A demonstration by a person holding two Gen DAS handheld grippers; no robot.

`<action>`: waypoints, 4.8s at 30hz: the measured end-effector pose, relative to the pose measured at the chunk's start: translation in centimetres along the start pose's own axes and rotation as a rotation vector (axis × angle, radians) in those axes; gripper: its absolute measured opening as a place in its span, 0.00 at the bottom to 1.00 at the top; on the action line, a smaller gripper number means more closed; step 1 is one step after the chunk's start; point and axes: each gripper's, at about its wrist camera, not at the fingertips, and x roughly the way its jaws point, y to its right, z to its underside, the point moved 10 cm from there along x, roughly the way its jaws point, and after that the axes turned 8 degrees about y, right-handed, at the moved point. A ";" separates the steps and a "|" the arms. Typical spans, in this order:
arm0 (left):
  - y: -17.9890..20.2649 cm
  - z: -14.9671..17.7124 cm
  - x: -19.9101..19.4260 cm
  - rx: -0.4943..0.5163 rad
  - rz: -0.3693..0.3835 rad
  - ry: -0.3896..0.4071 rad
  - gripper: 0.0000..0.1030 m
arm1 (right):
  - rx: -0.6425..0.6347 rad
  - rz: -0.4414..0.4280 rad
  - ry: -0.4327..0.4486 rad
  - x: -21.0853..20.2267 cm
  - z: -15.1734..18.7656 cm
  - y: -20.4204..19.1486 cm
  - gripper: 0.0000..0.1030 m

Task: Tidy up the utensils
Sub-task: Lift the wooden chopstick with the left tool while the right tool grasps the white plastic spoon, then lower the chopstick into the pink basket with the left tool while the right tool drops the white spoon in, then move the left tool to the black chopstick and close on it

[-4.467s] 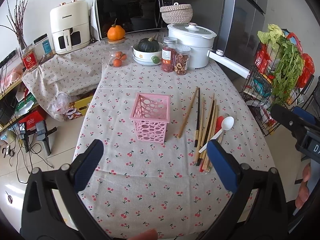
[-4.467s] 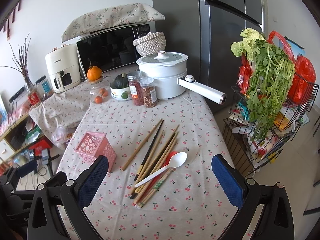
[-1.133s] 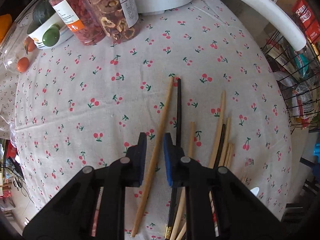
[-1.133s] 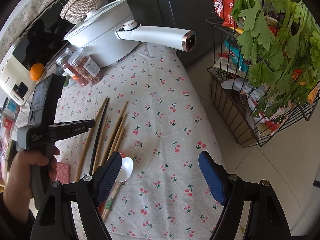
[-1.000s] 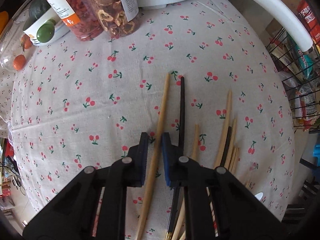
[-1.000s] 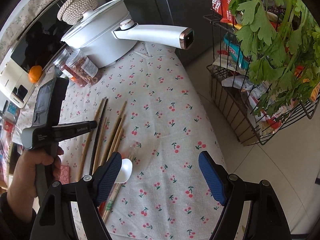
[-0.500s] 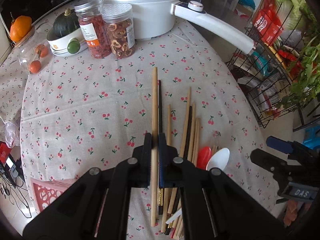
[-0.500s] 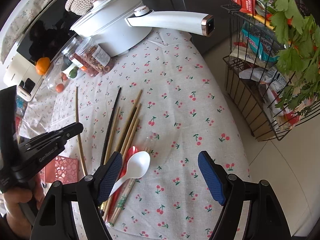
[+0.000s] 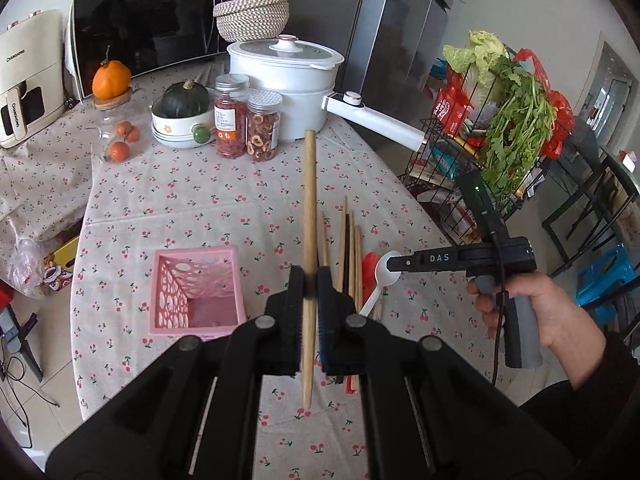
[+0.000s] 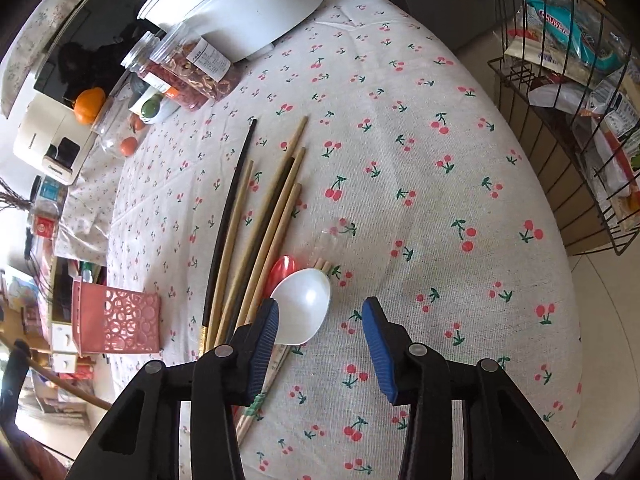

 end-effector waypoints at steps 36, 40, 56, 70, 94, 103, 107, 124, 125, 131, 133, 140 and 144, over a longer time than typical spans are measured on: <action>-7.2 -8.9 -9.6 -0.026 -0.115 0.510 0.07 | -0.441 -0.169 0.657 -17.1 -2.9 -19.2 0.05; -7.9 -8.7 -7.3 -0.009 -0.138 0.468 0.07 | -0.468 -0.203 0.705 -16.8 -3.6 -22.8 0.05; -11.1 -4.8 0.5 -0.122 -0.139 0.193 0.07 | -0.610 -0.121 0.532 -5.7 -2.8 -26.2 0.05; -11.8 -5.0 -1.1 -0.173 -0.140 0.212 0.54 | -0.491 -0.217 0.453 -6.1 -2.9 -25.5 0.28; -5.7 -0.4 -3.0 -0.005 -0.261 0.095 0.99 | -0.353 -0.027 0.473 -14.3 -2.0 -12.2 0.85; -1.0 2.6 -0.2 0.093 -0.222 -0.041 0.99 | -0.293 0.062 0.395 -14.4 0.0 -6.2 0.85; 0.6 3.4 1.8 0.109 -0.225 -0.114 0.99 | -0.228 0.103 0.356 -14.3 0.1 -3.2 0.86; 2.8 -0.2 17.4 -0.039 -0.210 -0.225 0.46 | -0.110 0.161 0.239 -12.0 -0.9 2.2 0.86; 2.5 -0.4 18.1 -0.046 -0.220 -0.227 0.40 | -0.100 0.158 0.237 -12.0 -1.1 2.3 0.86; 0.9 0.0 21.4 -0.089 -0.247 -0.265 0.21 | -0.080 0.159 0.223 -11.6 -1.6 3.0 0.86; 0.7 0.3 22.0 -0.090 -0.254 -0.281 0.18 | -0.085 0.164 0.223 -11.5 -1.7 3.0 0.86; 0.7 1.1 23.3 -0.030 -0.261 -0.302 0.12 | -0.086 0.171 0.211 -10.8 -2.0 2.9 0.86; 0.7 1.7 22.9 -0.001 -0.283 -0.329 0.07 | -0.096 0.177 0.199 -10.3 -1.9 2.6 0.86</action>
